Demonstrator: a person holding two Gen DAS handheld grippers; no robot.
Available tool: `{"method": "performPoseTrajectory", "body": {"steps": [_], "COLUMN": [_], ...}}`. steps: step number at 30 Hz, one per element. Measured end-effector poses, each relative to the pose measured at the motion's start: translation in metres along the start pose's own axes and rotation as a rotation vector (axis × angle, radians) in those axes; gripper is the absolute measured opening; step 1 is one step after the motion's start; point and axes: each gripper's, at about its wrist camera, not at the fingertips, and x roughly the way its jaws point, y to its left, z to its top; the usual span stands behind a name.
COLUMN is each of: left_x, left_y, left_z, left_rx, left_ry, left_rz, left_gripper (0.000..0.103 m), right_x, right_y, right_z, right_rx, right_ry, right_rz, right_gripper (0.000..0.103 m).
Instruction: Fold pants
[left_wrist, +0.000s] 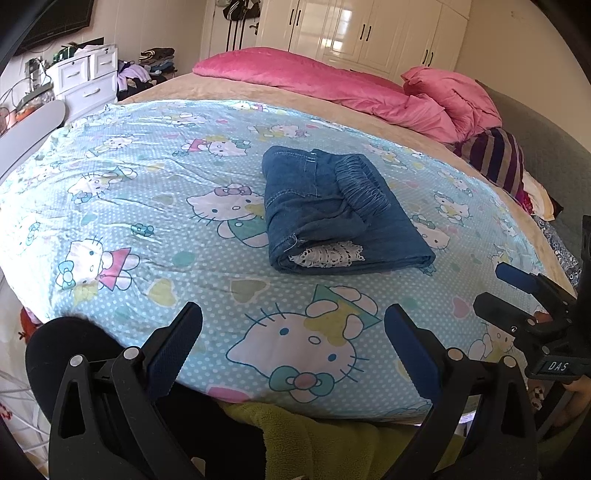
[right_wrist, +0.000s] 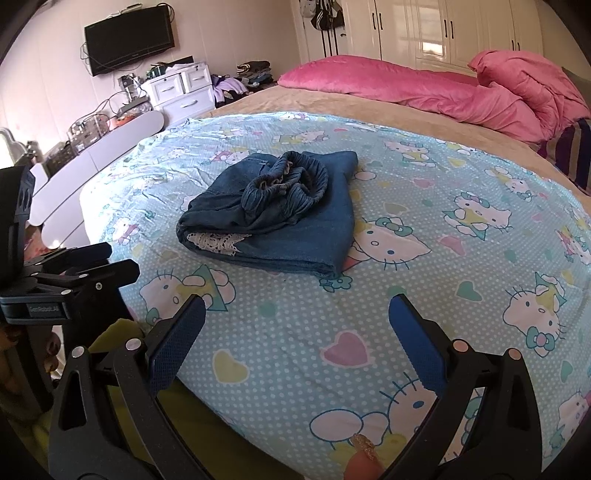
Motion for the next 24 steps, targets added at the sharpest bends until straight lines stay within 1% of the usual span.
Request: {"method": "performPoseTrajectory", "body": {"steps": [24], "left_x": [-0.0037], "left_y": [-0.0001], "left_z": [0.0002], "left_rx": [0.0], "left_ry": [-0.006], "left_rz": [0.01], "left_gripper": [0.098], "right_x": [-0.0019], "right_y": [0.0006], "right_z": [0.0], "right_rx": [0.0], "right_ry": [-0.002], "right_rz": [0.002], "right_gripper": [0.094]}}
